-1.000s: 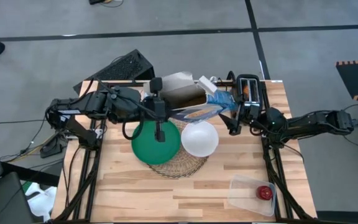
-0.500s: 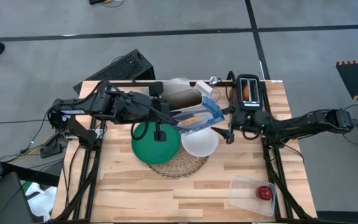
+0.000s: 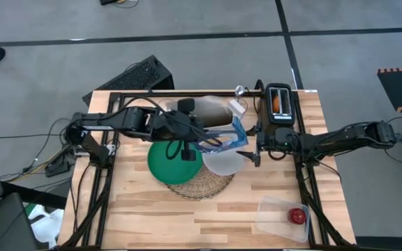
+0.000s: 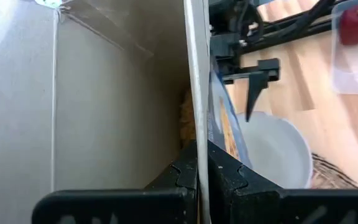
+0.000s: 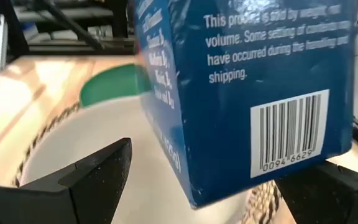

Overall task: Arrange a breakfast setting
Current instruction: Pour the cereal into the white bowl from the cereal box

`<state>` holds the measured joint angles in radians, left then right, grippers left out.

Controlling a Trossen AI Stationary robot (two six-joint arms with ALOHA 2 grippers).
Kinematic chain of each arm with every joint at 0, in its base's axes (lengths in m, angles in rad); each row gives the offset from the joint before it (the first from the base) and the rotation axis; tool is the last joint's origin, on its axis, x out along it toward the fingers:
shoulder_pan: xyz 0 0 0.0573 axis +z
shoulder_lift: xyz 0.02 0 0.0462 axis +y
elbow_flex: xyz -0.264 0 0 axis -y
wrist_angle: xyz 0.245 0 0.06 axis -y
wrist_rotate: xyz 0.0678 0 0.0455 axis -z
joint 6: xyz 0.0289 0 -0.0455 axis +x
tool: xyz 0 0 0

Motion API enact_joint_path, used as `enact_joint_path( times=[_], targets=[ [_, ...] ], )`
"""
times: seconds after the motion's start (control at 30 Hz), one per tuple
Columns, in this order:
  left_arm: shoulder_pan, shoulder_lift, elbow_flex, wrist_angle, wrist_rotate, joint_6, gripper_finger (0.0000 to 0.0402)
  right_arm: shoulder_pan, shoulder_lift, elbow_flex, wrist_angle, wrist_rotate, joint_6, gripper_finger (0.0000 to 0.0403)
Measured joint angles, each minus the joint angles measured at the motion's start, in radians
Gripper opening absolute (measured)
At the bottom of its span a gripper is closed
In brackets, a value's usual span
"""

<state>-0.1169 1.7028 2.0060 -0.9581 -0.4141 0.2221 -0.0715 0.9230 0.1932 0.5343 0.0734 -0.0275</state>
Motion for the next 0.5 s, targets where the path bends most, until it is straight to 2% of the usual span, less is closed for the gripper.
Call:
enact_joint_path(
  times=[0.3,0.5],
  targets=[
    [0.000,0.001,0.000,0.007,-0.013,0.002,0.0000,-0.001,-0.025,0.000,-0.027,0.001,-0.004,0.0397],
    [-0.001,0.001,0.000,0.008,-0.011,0.014,0.0000,0.007,-0.157,0.007,-0.168,0.002,-0.007,0.0397]
  ],
)
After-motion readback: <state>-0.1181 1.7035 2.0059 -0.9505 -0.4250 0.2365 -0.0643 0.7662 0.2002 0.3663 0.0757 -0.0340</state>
